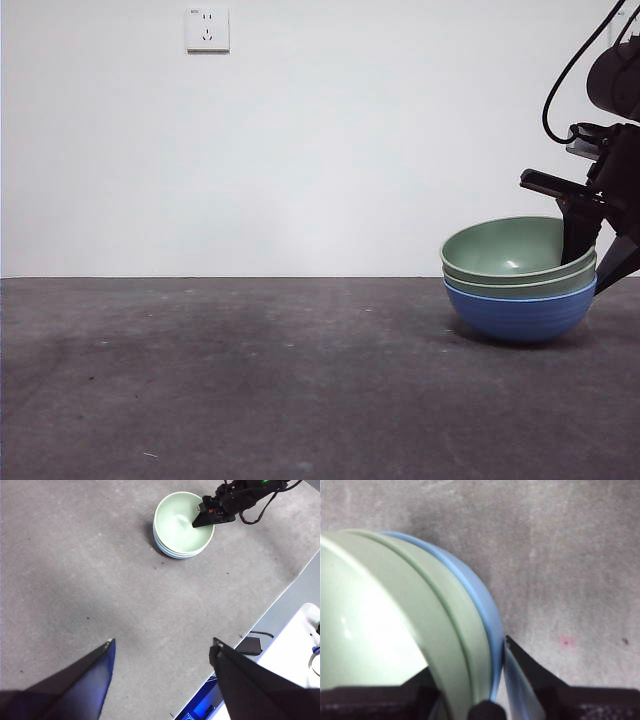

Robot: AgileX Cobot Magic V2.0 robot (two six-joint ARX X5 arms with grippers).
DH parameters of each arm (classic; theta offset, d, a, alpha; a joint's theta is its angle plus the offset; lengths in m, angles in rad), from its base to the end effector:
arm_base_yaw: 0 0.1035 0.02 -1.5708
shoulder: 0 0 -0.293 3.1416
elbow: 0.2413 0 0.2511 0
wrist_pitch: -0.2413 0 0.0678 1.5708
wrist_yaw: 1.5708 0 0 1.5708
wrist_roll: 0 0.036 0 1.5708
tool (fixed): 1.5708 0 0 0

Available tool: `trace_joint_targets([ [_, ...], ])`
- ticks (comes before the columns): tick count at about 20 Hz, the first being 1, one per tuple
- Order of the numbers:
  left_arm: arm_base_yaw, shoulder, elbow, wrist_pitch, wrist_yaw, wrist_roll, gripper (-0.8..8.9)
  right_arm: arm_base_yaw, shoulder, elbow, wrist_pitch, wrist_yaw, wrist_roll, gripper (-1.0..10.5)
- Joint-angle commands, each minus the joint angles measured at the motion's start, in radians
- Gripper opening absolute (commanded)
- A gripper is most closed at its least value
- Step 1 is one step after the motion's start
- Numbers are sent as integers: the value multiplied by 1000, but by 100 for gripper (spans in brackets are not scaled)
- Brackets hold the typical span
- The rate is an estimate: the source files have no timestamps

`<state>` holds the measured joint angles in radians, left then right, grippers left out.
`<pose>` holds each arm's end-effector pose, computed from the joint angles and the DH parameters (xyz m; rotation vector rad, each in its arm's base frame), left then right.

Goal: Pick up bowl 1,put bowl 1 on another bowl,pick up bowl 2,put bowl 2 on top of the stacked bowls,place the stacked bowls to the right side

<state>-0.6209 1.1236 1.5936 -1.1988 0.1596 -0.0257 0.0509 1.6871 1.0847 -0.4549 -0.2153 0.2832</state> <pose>0.1273 -0.0981 0.4628 0.1474 0.7364 -0.7353 0.3387 0.0250 0.2161 0.3418 1.0856 0.0898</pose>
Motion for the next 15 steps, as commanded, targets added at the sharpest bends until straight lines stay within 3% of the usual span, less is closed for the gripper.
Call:
trace_joint_targets([
  [1,0,-1,-2,8,-1,10,322,2,41,-2,-12,3,-26,-12],
  [4,0,-1,-2,8,-1,10,322,2,60,-2,-36,4,-42,14],
  [7,0,-1,-2,7,-1,10,322,2,60,-2,-41,5,-50,157],
  [15,0,-1,-2,-14,0,11,322,2,60,-2,-50,4,-57,168],
])
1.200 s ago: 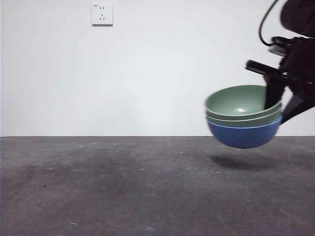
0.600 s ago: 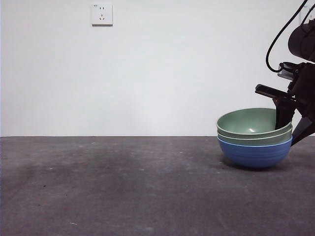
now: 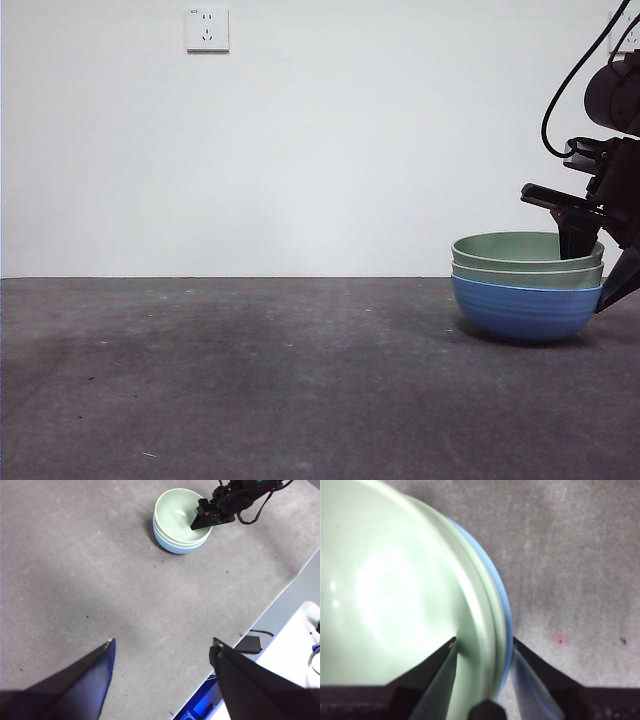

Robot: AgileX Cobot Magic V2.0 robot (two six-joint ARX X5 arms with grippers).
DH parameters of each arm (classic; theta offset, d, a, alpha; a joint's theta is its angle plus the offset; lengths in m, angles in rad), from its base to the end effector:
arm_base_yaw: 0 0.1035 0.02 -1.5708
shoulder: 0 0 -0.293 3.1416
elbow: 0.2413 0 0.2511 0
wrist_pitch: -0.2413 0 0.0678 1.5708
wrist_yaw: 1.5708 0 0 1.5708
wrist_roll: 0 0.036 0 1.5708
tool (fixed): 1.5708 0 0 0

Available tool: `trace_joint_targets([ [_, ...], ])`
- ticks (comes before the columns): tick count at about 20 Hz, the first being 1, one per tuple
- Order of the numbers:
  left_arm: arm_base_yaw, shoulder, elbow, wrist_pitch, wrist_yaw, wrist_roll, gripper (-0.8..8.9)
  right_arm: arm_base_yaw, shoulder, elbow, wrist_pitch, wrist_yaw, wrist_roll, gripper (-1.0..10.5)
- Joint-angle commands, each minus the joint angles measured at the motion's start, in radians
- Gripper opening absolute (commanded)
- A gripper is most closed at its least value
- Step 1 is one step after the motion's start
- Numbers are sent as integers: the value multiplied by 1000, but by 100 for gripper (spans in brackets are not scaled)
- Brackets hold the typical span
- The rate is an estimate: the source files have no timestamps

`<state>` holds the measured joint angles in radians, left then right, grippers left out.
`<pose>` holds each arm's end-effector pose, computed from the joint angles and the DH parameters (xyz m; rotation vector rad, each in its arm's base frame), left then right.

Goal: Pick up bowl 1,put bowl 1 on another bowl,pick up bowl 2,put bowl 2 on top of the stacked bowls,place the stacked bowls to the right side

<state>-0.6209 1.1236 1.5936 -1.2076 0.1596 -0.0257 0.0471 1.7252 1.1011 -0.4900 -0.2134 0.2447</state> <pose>0.1268 -0.0977 0.4621 0.1495 0.7451 -0.7343 0.3427 0.0238 0.2068 0.3104 1.1380 0.0957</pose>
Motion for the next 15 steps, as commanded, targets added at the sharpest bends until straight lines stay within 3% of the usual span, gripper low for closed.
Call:
trace_joint_targets([
  [1,0,-1,-2,-6,-1,11,322,5,21,-19,-14,2,-19,169],
  [6,0,-1,-2,-6,-1,11,322,5,-24,-17,-14,-24,-45,416],
  [11,0,-1,-2,-4,-1,11,322,5,-147,-17,-31,-23,-54,416],
  [15,0,-1,-2,-4,-1,13,322,5,-309,-17,-170,-23,-55,415],
])
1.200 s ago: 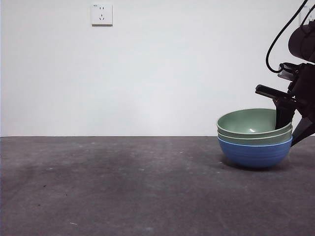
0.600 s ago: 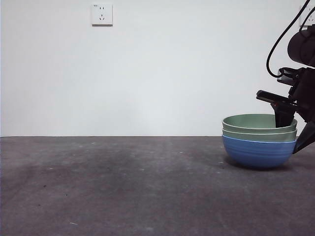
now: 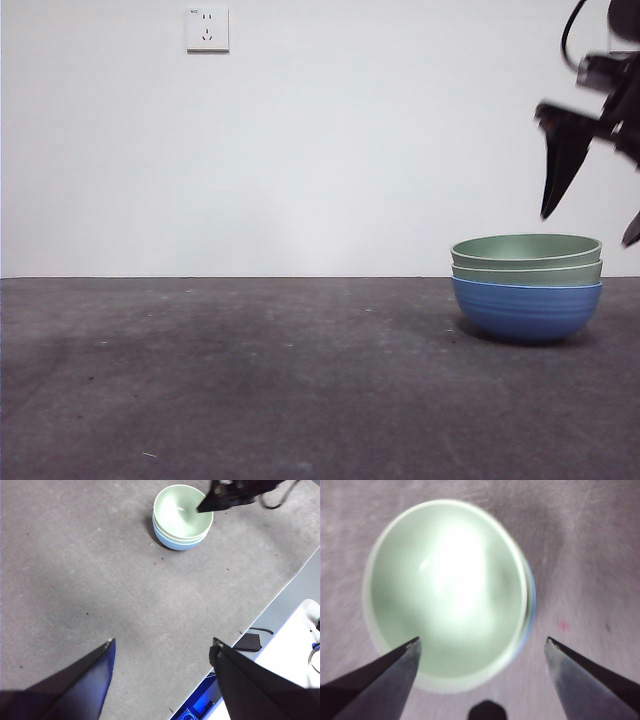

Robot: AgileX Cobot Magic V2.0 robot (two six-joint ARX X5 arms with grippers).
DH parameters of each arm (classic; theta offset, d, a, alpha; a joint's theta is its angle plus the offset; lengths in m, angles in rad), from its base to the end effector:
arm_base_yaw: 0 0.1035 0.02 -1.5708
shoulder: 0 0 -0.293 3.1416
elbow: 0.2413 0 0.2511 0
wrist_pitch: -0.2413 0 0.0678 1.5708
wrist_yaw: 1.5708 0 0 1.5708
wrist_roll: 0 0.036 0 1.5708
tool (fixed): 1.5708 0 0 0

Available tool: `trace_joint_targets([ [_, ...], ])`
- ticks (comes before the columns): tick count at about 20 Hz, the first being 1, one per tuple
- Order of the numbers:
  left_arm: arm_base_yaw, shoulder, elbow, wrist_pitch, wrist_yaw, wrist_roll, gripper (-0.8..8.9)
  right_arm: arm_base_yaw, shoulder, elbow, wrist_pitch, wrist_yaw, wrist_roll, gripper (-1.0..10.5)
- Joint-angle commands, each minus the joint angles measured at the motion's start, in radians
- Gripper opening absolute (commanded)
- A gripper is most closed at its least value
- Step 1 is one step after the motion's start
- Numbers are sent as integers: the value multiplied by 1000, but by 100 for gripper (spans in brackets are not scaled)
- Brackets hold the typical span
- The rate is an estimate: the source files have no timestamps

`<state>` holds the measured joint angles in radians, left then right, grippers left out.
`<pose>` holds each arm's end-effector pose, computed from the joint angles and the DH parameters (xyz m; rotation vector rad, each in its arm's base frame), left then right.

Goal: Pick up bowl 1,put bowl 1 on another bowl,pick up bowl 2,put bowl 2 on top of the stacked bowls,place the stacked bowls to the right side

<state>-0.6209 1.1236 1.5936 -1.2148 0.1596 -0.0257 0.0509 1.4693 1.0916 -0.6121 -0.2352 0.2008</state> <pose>0.1264 -0.0974 0.4616 0.1512 0.7523 -0.7335 0.2947 0.0234 0.2749 0.2743 1.0132 0.1624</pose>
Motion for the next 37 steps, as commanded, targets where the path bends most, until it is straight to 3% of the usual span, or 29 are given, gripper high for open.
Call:
trace_joint_targets([
  [1,0,-1,-2,3,-1,17,322,2,-100,-8,-97,-2,-18,415],
  [6,0,-1,-2,-3,-2,56,318,35,-380,-8,-404,-2,-94,409],
  [11,0,-1,-2,-37,-2,57,314,67,-600,-8,-588,0,-106,402],
  [12,0,-1,-2,-42,-2,57,314,70,-631,-8,-608,0,-106,358],
  [15,0,-1,-2,-44,-2,57,297,70,-679,-8,-652,-1,-136,-2],
  [16,0,-1,-2,-45,-2,56,228,70,-681,-8,-663,-2,-152,-14],
  [18,0,-1,-2,-45,-2,57,-19,70,-679,-8,-683,-2,-158,-12],
  [37,16,-13,-2,-25,-5,56,-5,70,-679,-8,-680,2,-158,3],
])
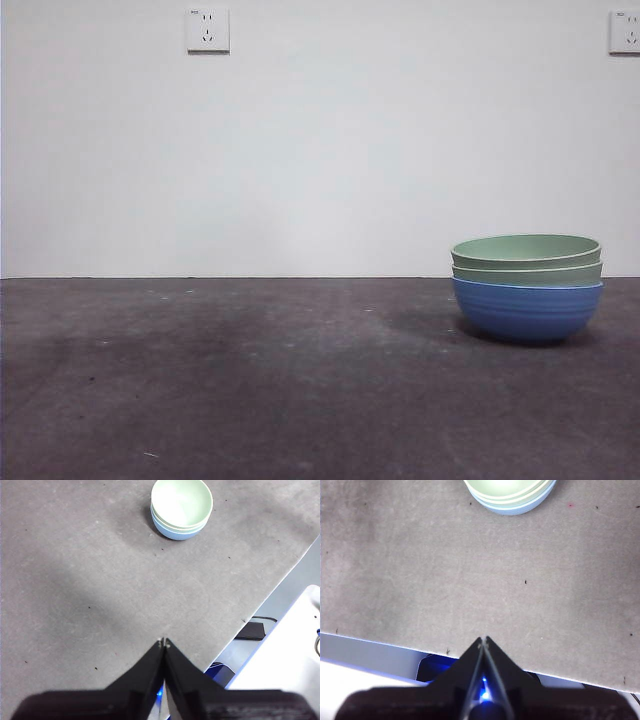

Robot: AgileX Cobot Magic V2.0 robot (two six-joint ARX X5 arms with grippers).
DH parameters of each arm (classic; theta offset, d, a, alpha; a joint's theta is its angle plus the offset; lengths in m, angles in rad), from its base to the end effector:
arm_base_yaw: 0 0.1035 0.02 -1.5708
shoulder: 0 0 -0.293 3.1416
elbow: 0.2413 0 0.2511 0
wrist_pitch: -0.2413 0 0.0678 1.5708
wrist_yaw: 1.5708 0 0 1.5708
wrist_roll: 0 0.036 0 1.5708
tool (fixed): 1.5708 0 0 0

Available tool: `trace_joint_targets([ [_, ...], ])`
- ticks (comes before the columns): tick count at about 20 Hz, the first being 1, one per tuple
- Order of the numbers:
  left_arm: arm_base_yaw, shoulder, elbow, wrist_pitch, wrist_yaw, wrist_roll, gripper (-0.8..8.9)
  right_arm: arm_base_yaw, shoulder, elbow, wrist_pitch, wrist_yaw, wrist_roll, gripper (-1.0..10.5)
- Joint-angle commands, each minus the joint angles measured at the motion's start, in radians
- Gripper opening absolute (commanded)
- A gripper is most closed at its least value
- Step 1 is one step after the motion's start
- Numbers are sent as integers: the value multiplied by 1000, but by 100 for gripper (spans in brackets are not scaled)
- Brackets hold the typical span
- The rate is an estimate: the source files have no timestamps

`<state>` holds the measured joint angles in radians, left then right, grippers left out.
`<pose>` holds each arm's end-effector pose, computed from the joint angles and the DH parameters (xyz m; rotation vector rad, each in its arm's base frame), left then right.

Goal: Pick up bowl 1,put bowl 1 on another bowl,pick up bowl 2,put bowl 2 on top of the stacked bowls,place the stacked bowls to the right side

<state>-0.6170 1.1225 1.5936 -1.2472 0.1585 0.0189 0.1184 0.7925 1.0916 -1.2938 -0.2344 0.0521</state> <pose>0.1246 -0.0954 0.4593 0.1977 0.7675 -0.7429 0.0840 0.0184 0.3551 0.1052 1.0063 0.2971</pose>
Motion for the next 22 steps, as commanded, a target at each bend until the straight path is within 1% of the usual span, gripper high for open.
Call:
trace_joint_targets([
  [1,31,-23,-2,37,-28,31,-4,2,-3,-8,2,2,-9,3],
  [2,60,-39,-2,85,-43,51,-4,2,-2,-8,2,2,-9,3],
  [5,193,-108,-6,329,-45,140,-4,2,-3,-8,2,2,-9,3],
  [8,338,-212,-81,577,-21,147,-4,2,-2,-8,2,2,-9,3],
  [10,426,-318,-227,792,-24,147,-4,2,-2,-8,2,2,-9,3],
  [11,467,-385,-329,911,-30,147,-4,2,-3,-8,2,2,-9,3],
  [13,534,-512,-529,1096,-48,147,-4,2,-2,-8,2,2,-9,3],
  [14,557,-565,-618,1158,-67,147,-4,2,-2,-8,2,2,-9,3],
  [15,582,-627,-722,1218,-87,147,-4,2,-2,-8,2,2,-9,3],
  [17,620,-732,-895,1283,-88,146,-4,2,-2,-8,2,2,-9,3],
  [20,665,-864,-1117,1308,-88,142,-4,2,-2,-8,2,2,-9,3],
  [22,679,-927,-1234,1307,-87,138,-4,2,-1,-8,2,2,-9,3],
])
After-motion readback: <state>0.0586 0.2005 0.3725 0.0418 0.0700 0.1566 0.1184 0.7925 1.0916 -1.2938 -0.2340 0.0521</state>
